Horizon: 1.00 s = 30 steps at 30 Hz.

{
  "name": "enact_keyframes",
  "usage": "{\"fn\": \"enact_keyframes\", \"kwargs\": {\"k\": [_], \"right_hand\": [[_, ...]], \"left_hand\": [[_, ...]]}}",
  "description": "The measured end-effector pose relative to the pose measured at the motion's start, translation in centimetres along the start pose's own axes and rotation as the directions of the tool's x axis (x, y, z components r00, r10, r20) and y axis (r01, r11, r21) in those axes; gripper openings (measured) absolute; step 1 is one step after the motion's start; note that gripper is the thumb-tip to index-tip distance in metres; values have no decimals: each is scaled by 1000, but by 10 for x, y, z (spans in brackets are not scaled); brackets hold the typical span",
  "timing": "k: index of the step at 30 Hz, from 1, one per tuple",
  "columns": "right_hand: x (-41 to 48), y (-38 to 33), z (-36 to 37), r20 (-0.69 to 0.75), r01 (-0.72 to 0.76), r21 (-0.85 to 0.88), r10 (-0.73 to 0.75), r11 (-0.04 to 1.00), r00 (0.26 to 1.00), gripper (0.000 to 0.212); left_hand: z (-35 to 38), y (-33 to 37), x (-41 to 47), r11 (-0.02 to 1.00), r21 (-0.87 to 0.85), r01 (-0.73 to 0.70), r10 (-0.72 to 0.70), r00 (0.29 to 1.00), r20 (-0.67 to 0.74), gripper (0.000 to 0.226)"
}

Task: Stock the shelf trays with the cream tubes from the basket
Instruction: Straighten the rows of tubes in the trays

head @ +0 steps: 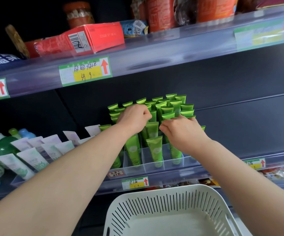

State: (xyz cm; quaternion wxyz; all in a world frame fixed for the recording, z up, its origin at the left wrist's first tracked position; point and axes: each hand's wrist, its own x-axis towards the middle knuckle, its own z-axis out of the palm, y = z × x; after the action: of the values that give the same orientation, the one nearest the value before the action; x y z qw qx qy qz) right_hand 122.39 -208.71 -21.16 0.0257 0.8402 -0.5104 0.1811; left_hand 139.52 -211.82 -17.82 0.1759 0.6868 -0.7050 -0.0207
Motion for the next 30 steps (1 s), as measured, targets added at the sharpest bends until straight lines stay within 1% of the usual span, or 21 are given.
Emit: {"fn": "enact_keyframes", "kwargs": {"k": [1, 2, 3, 5, 7, 11, 14, 17, 19, 21, 24, 30], "right_hand": [[0, 1, 1, -8, -4, 1, 4, 1000, 1000, 36], [0, 2, 1, -12, -9, 3, 9, 1000, 1000, 36], [1, 2, 1, -13, -14, 4, 14, 1000, 1000, 35], [1, 4, 2, -15, -17, 5, 17, 1000, 1000, 35], [1, 6, 3, -20, -14, 6, 14, 1000, 1000, 36], [1, 10, 3, -37, -17, 2, 17, 1000, 999, 37], [1, 13, 2, -37, -23, -1, 23, 1000, 999, 37], [1, 14, 1, -19, -26, 4, 26, 1000, 999, 37], [0, 14, 1, -19, -23, 12, 24, 1000, 1000, 37], [0, 13, -1, -25, -18, 10, 18, 1000, 1000, 36], [2, 8, -3, -39, -5, 1, 5, 1000, 999, 32], [13, -23, -6, -89, 65, 48, -61, 997, 994, 22]], "left_hand": [[-2, 0, 2, 1000, -15, 0, -1, 998, -59, 10], [-4, 0, 3, 1000, 4, 1, -1, 996, -88, 11], [-6, 0, 5, 999, 52, 1, 3, 997, -79, 14], [-7, -1, 8, 987, 162, 0, 2, 1000, -10, 18], [-6, 0, 11, 973, 231, 3, -13, 999, 39, 19], [-2, 5, 16, 972, 233, -1, -5, 1000, 24, 19], [2, 14, 18, 971, 235, -50, 55, 998, -15, 19], [8, 19, 19, 963, 250, -104, 107, 994, 2, 17], [10, 19, 19, 966, 238, -104, 104, 994, 16, 17], [8, 15, 18, 978, 186, -90, 89, 996, 12, 17], [-1, 5, 15, 997, 56, -56, 57, 998, -30, 19], [-23, -30, 1, 999, -27, -27, 24, 994, -111, 20]]}}
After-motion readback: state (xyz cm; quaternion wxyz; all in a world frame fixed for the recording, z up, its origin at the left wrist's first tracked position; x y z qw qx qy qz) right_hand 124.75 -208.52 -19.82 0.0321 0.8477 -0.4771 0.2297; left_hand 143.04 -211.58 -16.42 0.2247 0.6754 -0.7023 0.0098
